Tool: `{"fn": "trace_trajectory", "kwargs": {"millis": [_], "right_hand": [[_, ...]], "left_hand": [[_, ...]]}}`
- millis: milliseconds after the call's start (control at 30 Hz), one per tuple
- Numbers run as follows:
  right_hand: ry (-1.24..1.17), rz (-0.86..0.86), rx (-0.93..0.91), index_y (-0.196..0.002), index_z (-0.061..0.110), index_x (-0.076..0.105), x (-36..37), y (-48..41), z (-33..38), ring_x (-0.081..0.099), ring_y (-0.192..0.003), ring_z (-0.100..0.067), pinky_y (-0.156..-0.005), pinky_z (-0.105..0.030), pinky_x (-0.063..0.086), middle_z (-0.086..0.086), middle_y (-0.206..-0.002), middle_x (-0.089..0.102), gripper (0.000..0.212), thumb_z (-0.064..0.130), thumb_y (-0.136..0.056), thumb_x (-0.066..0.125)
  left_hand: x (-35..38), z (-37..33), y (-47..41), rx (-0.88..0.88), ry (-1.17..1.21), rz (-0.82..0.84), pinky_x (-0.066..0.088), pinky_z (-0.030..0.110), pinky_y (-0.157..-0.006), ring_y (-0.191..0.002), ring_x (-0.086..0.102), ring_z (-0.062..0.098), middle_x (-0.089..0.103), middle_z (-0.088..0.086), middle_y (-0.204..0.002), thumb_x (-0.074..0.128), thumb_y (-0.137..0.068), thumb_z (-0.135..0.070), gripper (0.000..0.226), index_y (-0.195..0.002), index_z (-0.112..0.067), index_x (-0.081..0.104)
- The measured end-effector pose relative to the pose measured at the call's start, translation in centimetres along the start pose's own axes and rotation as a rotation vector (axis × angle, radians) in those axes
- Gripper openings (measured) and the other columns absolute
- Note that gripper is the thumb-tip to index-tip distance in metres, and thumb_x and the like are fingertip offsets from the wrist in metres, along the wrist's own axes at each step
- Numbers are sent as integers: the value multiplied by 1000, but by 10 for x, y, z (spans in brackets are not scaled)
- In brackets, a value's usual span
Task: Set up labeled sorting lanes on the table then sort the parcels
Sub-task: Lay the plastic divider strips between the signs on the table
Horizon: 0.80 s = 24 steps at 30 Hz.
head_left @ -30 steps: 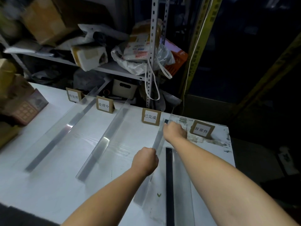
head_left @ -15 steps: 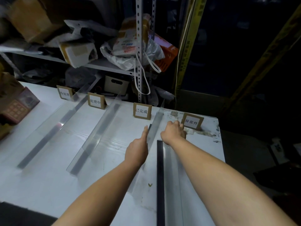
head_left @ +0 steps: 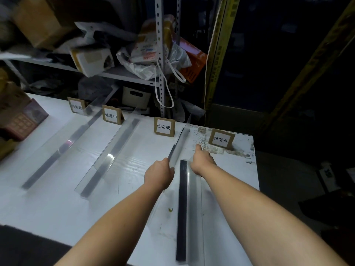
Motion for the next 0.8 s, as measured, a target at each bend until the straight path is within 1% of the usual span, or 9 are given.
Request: {"fn": "trace_trajectory", "kwargs": {"millis": [100, 233, 300, 400, 533, 600, 667, 733, 800], "right_hand": [[10, -11, -19, -156, 18, 19, -1, 5, -4, 49, -92, -29, -73, -38, 48, -16, -130, 53, 72, -1, -94, 50], [1, -23, -9, -155, 16, 19, -5, 10, -14, 53, -91, -30, -73, -41, 55, -17, -122, 55, 74, -4, -92, 53], [-5, -27, 13, -156, 16, 18, -9, 13, -21, 53, -91, -30, -76, -42, 59, -17, -123, 55, 77, -4, -92, 55], [-29, -35, 33, -159, 17, 14, -14, 16, -32, 60, -96, -31, -80, -45, 62, -16, -122, 55, 83, -4, -91, 57], [-31, -38, 47, -163, 20, 1, -23, 23, -43, 61, -109, -34, -88, -46, 60, -19, -137, 49, 94, -7, -91, 54], [-70, -37, 67, -163, 23, -4, -28, 25, -51, 58, -114, -36, -91, -47, 59, -20, -143, 45, 89, -3, -96, 48], [-141, -58, 94, -163, 21, 3, -34, 24, -60, 57, -119, -38, -97, -48, 55, -21, -143, 47, 70, 7, -104, 38], [-140, -97, 85, -161, 14, 17, -44, 25, -67, 57, -119, -39, -94, -47, 53, -22, -140, 51, 54, 15, -108, 30], [-121, -116, 98, -162, 16, 7, -52, 28, -76, 59, -109, -37, -72, -42, 51, -23, -140, 49, 63, 16, -107, 38]], "left_hand": [[8, 5, 6, -50, 16, 24, 52, 35, -71, -88, 64, 29, 67, 9, -105, 47, -96, -21, 30, -123, -11, 53], [6, 3, 14, -76, 40, -14, 48, 34, -65, -80, 59, 27, 65, 7, -103, 49, -93, -18, 34, -126, -13, 46], [2, 0, 17, -90, 62, -44, 47, 35, -67, -87, 61, 26, 63, 6, -111, 51, -92, -16, 39, -130, -14, 44], [-4, -11, 22, -46, 47, -88, 50, 38, -82, -110, 58, 27, 57, 5, -128, 52, -90, -17, 48, -137, -15, 42], [-17, -32, 30, 29, -78, -176, 42, 42, -109, -141, 35, 28, 38, 9, -153, 56, -89, -24, 59, -146, -20, 40], [-29, -47, 34, 75, -84, -252, 38, 40, -110, -141, 32, 27, 38, 6, -152, 56, -89, -24, 53, -141, -23, 46], [-35, -70, 39, 199, -39, -295, 41, 35, -105, -131, 41, 23, 47, 1, -142, 58, -89, -26, 42, -131, -24, 54], [-26, -95, 43, 308, 102, -170, 48, 31, -98, -119, 52, 17, 55, -2, -132, 57, -93, -31, 33, -125, -22, 58], [-1, -119, 49, 314, 227, 99, 51, 33, -92, -109, 60, 17, 62, 1, -125, 56, -95, -40, 36, -122, -17, 62]]}}
Point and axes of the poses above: each hand's wrist, its own y-axis away from the middle knuckle, its own x-axis out of the palm, z = x × y, the point moved 8 cm from there along -y, towards the middle knuckle
